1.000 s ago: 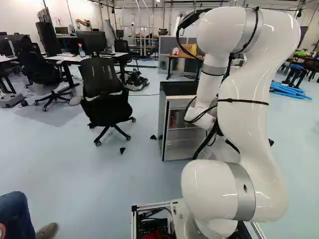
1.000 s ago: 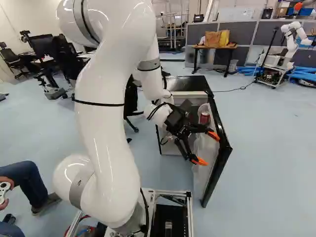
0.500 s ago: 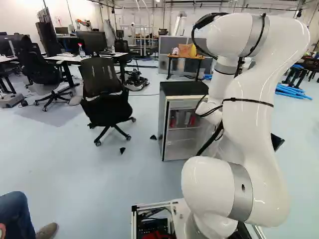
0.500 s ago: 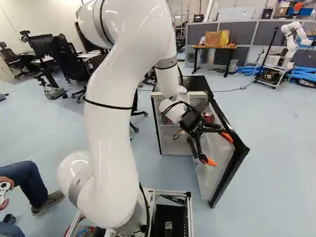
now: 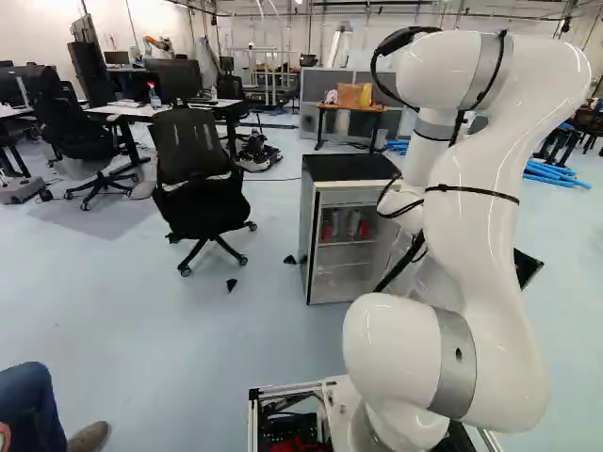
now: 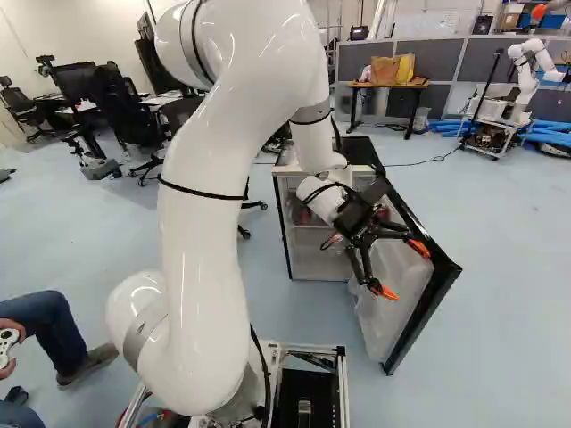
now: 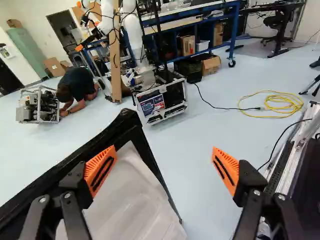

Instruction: Grab a drink from the fridge

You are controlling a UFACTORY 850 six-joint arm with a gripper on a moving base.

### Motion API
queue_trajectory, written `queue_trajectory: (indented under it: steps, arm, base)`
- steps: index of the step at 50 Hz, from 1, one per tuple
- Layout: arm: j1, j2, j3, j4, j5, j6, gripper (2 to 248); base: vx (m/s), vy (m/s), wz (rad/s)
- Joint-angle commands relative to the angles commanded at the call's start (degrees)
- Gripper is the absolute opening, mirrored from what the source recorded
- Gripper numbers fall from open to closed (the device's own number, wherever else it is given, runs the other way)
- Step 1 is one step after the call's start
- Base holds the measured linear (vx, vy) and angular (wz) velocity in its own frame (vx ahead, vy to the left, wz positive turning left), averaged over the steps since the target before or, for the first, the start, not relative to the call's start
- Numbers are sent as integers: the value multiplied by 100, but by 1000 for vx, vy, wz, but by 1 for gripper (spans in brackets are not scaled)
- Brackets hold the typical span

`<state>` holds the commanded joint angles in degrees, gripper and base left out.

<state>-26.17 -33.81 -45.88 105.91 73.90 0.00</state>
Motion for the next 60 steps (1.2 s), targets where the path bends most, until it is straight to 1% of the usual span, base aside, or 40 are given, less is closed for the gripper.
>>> queue_trajectory:
  steps: [7,17,32,60]
  arm:
    - [71,79,190,-237,0,0,247]
    - [238,242,570,-728,0,0,247]
    - [524,526,1184,-1583,98,0,247]
    - [1113,1151,2349,-3258,562,0,247]
  base:
    - [0,0,0]
    - [0,0,0]
    - [0,0,0]
    - [0,0,0]
